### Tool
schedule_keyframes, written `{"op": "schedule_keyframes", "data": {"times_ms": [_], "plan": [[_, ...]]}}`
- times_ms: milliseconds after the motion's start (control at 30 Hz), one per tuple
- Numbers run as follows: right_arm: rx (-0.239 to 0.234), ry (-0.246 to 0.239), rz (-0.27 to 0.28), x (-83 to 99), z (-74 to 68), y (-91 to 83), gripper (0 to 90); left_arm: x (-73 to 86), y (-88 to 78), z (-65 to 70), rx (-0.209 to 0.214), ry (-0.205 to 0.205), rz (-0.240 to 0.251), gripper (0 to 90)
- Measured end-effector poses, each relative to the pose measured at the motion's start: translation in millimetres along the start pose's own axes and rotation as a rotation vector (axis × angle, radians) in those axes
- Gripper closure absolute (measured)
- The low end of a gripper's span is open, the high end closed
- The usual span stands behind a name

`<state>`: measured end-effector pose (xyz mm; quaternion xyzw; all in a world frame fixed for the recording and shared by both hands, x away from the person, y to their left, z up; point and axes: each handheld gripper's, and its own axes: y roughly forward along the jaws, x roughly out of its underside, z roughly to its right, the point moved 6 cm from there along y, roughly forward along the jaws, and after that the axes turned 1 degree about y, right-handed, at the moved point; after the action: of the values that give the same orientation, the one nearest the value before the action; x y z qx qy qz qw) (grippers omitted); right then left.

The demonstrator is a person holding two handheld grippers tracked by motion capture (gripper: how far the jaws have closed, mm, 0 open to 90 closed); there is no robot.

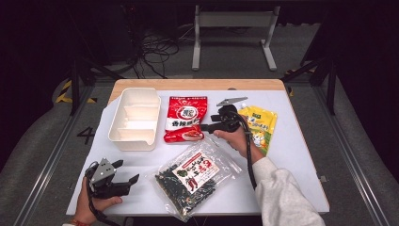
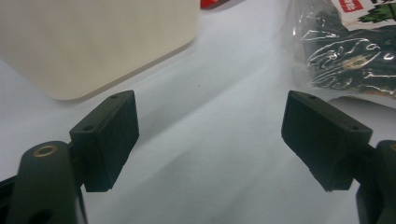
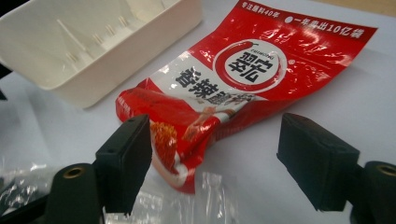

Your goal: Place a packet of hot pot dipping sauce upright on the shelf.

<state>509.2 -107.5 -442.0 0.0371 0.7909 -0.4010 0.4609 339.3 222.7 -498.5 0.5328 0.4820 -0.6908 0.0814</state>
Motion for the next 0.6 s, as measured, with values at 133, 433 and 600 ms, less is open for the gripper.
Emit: {"op": "schedule_keyframes", "data": {"times_ms": [133,433,600], "plan": [[0.023,0.031,-0.030,-5.0,9.3,20.7,22.7,5.4,0.2,4.8,0.008,0.014,-0.023,19.1],[0.049,0.133,-0.084,-12.6,34.0,49.6,14.9,7.5,-1.0,9.6,0.033,0.025,-0.022,19.0],[0.031,0.175,-0.112,-7.6,36.5,66.0,15.4,6.7,-1.6,10.2,0.043,0.024,-0.010,18.9]]}}
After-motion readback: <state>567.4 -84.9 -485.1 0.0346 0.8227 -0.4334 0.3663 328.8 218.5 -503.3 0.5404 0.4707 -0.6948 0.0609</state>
